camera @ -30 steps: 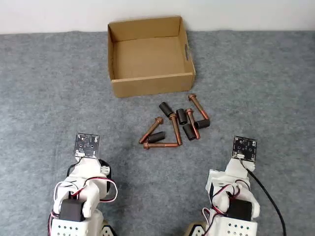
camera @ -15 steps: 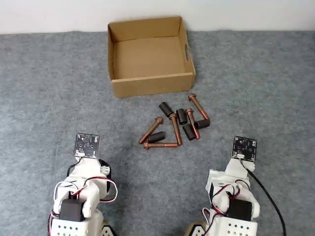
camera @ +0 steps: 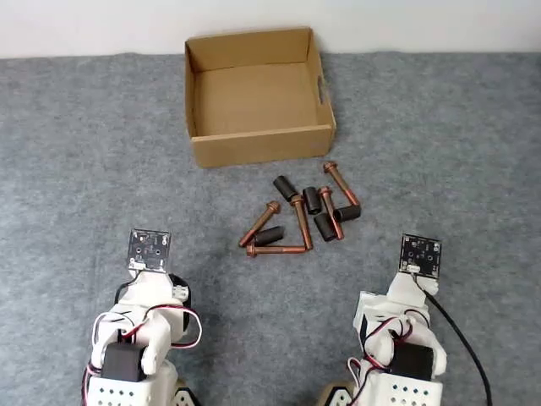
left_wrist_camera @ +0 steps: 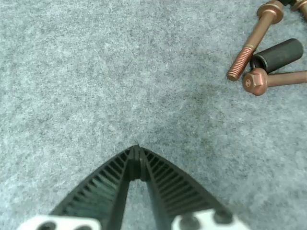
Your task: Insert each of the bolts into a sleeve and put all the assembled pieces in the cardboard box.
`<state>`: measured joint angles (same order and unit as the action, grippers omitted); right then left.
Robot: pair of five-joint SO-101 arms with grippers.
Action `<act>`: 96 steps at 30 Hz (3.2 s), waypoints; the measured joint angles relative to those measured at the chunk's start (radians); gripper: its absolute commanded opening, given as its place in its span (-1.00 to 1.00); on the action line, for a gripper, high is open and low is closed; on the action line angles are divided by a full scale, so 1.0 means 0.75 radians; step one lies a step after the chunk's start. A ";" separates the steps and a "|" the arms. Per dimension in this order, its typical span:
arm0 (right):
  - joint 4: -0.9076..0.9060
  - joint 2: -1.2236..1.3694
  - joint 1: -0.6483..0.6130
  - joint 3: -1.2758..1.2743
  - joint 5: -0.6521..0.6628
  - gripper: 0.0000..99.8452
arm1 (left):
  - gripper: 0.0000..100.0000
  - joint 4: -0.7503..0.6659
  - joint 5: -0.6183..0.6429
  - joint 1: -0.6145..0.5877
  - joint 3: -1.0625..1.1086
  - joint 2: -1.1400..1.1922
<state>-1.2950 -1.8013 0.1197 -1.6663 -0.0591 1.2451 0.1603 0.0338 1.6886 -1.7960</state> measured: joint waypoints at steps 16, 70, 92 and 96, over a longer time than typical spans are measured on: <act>0.000 0.000 0.000 0.000 0.000 -0.98 | -0.99 0.000 0.000 0.000 0.000 0.000; 0.094 2.563 -0.286 1.999 1.612 -0.64 | -0.99 0.000 0.000 0.000 0.000 0.000; 0.245 2.858 -0.323 2.044 1.700 -0.64 | -0.99 0.000 0.000 0.000 0.000 0.000; 0.284 2.889 -0.272 2.044 1.702 -0.64 | -0.99 0.000 0.000 0.000 0.000 0.000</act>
<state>-1.0817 0.3652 -0.0844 -0.1335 1.2175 1.2451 0.1603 0.0338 1.6886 -1.7960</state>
